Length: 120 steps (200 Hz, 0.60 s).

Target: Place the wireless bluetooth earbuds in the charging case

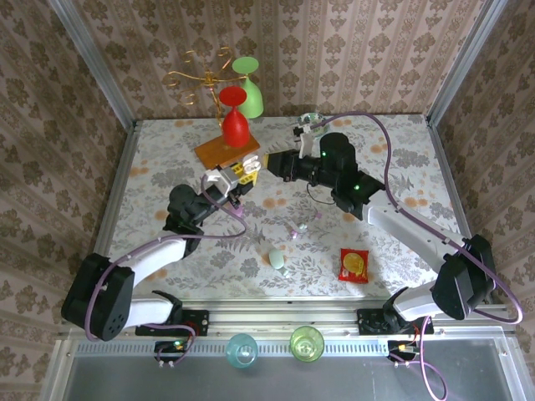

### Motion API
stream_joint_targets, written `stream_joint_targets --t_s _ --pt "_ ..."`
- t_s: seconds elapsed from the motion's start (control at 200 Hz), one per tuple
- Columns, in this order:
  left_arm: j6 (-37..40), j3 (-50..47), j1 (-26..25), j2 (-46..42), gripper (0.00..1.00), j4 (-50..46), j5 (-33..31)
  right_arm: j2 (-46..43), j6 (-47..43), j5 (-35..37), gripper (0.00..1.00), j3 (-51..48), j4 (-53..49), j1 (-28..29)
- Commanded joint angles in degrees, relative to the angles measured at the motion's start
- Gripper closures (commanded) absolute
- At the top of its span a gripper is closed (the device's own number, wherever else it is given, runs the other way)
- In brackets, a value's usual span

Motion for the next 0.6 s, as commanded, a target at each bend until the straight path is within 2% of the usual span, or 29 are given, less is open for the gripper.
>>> stream_joint_targets --t_s 0.0,0.185,0.42,0.595 --pt "-1.14 0.43 -0.52 0.65 1.00 3.45 -1.61 1.37 4.36 -3.87 0.78 0.64 7.52 0.41" --pt "-2.00 1.12 -1.23 1.81 1.00 4.17 -3.98 3.18 6.53 -3.87 0.78 0.73 10.75 1.59" --pt "-1.56 1.58 -2.29 2.62 1.00 5.41 -7.90 4.08 7.47 1.71 0.78 -0.05 12.38 2.64" --pt "-0.59 1.24 -3.80 2.92 1.00 7.27 -14.79 4.86 9.94 5.88 0.80 -1.44 13.91 2.65"
